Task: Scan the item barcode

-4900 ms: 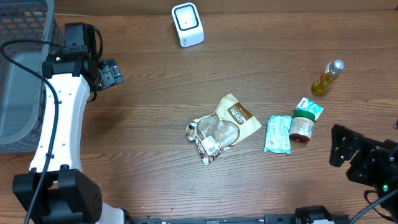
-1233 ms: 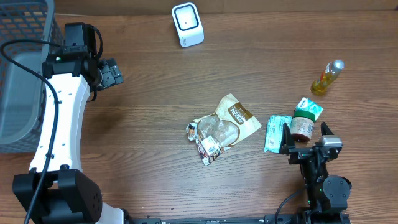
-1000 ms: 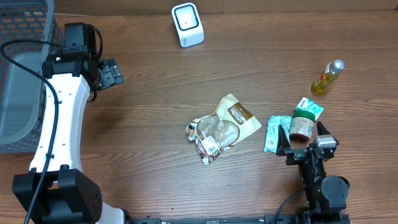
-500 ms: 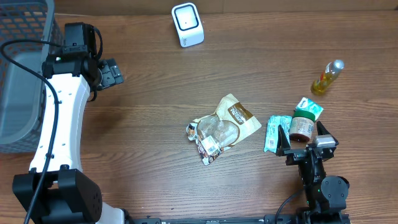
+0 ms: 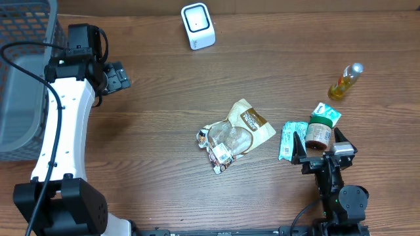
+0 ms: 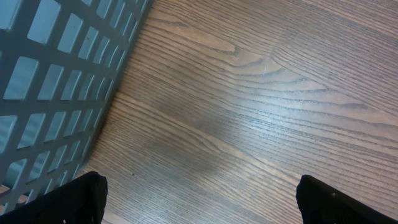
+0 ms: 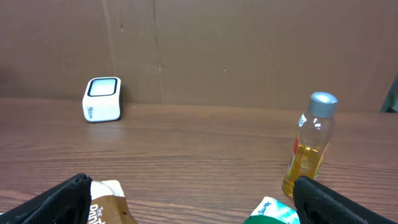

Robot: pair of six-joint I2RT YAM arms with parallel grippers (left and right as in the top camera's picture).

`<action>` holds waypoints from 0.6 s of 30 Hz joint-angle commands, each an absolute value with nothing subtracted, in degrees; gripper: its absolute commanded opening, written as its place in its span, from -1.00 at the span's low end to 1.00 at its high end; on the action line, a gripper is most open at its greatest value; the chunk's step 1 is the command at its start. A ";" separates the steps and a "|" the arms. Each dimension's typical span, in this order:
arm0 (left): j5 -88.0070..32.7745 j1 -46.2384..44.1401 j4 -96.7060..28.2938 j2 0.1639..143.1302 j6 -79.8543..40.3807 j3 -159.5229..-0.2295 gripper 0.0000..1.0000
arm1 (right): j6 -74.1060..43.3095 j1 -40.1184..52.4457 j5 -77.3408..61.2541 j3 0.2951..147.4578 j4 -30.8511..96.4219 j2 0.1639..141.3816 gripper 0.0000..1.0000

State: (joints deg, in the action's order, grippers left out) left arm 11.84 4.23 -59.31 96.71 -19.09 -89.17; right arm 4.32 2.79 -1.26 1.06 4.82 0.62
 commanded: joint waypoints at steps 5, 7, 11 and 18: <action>12.40 4.05 -59.31 97.19 -18.85 -89.36 0.99 | 4.58 3.20 -1.19 0.45 4.75 0.14 1.00; 12.40 4.05 -59.31 97.17 -18.85 -89.36 0.99 | 4.58 3.20 -1.19 0.45 4.75 0.14 1.00; 12.40 4.05 -59.31 97.19 -18.85 -89.36 0.99 | 4.56 3.20 -1.19 0.45 4.75 0.14 1.00; 12.40 4.16 -59.31 97.49 -18.85 -89.36 0.99 | 4.58 3.20 -1.19 0.45 4.75 0.14 1.00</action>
